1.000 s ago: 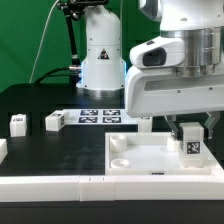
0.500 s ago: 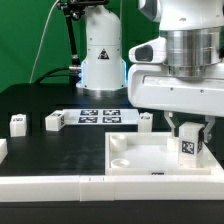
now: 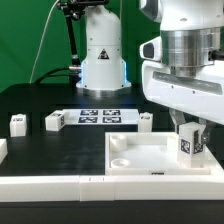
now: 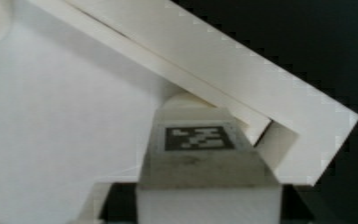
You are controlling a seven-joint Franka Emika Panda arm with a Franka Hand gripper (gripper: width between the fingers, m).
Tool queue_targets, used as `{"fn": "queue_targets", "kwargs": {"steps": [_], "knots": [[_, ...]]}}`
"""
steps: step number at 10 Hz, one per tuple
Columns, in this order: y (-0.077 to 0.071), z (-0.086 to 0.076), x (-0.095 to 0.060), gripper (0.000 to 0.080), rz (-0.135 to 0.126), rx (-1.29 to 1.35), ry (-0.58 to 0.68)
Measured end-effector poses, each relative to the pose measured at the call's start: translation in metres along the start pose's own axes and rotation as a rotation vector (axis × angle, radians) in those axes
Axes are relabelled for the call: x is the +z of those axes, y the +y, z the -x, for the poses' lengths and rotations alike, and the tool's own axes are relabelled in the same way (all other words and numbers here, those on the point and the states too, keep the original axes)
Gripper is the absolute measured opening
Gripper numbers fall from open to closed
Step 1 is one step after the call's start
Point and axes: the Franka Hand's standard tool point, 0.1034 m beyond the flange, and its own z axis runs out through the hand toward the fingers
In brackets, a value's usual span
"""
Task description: Assemble one leg
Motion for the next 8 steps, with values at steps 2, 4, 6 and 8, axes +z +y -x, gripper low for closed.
{"fn": "queue_targets", "kwargs": {"steps": [2,4,6,8], "knots": [[0.0,0.0,0.001,0.0503,-0.003,-0.043,0.002],[0.0,0.002,0.001,0.0615,0.009,-0.227,0.0],[0.001,0.007,0.001,0.0645,0.046,-0.429,-0.014],[0.001,0.01,0.001,0.0649,0.076,-0.643,-0.024]]}}
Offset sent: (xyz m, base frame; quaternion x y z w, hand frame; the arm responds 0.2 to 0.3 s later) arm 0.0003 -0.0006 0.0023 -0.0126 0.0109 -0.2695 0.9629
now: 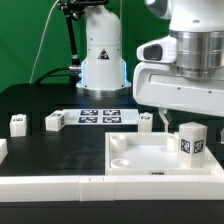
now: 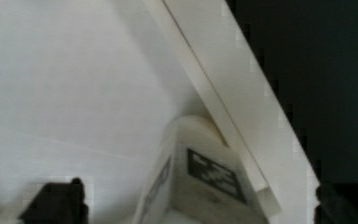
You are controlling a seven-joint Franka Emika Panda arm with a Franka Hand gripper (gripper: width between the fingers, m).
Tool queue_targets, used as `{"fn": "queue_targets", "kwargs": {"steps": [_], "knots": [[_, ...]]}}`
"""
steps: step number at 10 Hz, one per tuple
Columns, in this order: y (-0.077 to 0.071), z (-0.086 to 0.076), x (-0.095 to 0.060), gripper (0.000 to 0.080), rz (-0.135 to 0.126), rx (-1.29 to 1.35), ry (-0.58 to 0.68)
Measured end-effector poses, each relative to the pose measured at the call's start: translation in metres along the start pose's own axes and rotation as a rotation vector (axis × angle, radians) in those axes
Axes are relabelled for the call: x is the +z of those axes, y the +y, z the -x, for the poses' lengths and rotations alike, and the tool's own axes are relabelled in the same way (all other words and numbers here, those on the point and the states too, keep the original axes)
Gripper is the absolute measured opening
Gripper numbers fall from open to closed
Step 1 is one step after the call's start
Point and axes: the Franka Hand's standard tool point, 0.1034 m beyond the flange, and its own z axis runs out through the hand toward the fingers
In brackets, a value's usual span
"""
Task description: Assemble one leg
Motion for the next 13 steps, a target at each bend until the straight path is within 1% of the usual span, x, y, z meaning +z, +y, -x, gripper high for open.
{"fn": "queue_targets", "kwargs": {"steps": [3,6,7,9,10,11,12,13], "knots": [[0.0015,-0.0006,0.0001,0.0649,0.002,-0.269,-0.001],[0.0011,-0.0004,0.0001,0.0649,0.004,-0.47,0.0],[0.0021,-0.001,0.0,0.0649,0.013,-0.588,0.002],[0.0025,-0.0014,0.0,0.0649,0.014,-0.69,0.002],[0.0032,-0.0017,0.0001,0.0561,0.015,-0.741,0.001],[0.0033,-0.0017,0.0001,0.0561,0.014,-0.731,0.001],[0.0036,-0.0018,0.0001,0.0387,0.015,-0.73,0.001],[0.0056,-0.0029,0.0002,0.0291,0.017,-0.728,0.001]]}}
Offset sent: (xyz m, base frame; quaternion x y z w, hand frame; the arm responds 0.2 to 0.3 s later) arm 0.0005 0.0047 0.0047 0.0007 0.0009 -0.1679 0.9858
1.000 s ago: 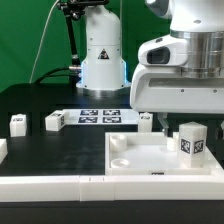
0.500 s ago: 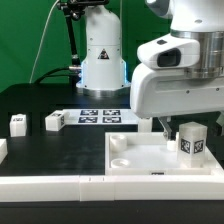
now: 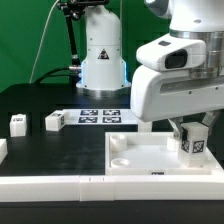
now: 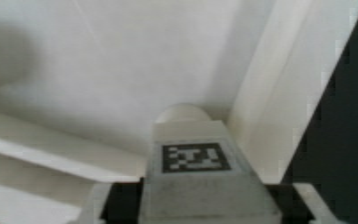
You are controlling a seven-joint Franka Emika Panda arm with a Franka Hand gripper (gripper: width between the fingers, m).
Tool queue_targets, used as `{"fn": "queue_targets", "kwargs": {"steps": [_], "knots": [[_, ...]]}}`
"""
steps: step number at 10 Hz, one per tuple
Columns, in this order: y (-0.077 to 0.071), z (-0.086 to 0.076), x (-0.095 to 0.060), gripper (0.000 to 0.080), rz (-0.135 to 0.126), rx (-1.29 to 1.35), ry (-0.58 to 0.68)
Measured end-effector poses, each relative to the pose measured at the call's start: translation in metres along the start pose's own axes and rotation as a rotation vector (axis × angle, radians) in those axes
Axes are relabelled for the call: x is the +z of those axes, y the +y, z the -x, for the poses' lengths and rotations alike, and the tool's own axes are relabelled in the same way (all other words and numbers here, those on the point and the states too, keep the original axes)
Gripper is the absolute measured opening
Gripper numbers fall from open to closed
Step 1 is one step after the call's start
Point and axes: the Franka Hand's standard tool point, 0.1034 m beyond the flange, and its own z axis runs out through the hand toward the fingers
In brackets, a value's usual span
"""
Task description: Assemble one leg
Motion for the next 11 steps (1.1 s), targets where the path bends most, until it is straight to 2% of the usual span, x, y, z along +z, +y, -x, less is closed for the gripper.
{"fn": "queue_targets", "kwargs": {"steps": [3,5,8,9,11], "knots": [[0.0,0.0,0.0,0.0291,-0.002,0.066,0.0],[-0.001,0.0,0.0,0.0291,-0.013,0.285,0.001],[-0.003,0.0,0.0,0.0291,-0.015,0.592,0.0],[-0.003,-0.001,0.0,0.0291,-0.014,0.685,0.002],[0.007,0.004,-0.001,0.0292,0.004,0.889,0.008]]}}
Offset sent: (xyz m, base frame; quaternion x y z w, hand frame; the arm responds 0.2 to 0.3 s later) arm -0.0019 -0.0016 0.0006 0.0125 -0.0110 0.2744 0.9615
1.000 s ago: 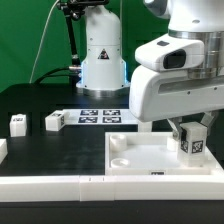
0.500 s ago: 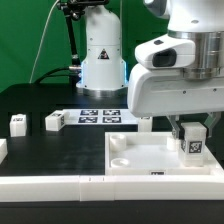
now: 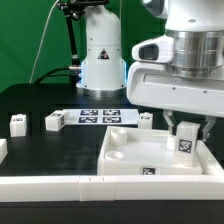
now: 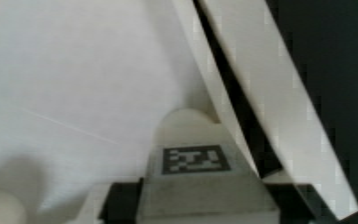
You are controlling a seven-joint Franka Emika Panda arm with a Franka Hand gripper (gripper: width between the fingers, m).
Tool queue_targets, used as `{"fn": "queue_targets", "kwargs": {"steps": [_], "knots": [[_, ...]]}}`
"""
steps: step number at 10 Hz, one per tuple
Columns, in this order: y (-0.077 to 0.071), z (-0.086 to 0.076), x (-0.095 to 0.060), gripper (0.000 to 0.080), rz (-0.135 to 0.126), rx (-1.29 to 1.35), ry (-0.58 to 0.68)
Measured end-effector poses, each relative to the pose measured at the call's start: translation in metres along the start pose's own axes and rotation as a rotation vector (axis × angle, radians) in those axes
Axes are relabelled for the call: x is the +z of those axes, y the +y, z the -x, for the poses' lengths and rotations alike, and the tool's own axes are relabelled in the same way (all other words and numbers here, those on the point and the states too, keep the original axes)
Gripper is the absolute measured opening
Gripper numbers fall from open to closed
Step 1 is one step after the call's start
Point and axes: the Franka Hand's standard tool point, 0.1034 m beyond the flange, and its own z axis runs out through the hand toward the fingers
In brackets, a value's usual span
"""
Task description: Assemble one leg
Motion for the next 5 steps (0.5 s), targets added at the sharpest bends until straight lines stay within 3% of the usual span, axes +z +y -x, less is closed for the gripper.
{"fn": "queue_targets", "kwargs": {"steps": [2,5], "knots": [[0.01,-0.006,-0.001,0.0302,0.023,0.234,0.017],[0.019,-0.01,-0.001,0.0304,0.046,0.301,0.023]]}}
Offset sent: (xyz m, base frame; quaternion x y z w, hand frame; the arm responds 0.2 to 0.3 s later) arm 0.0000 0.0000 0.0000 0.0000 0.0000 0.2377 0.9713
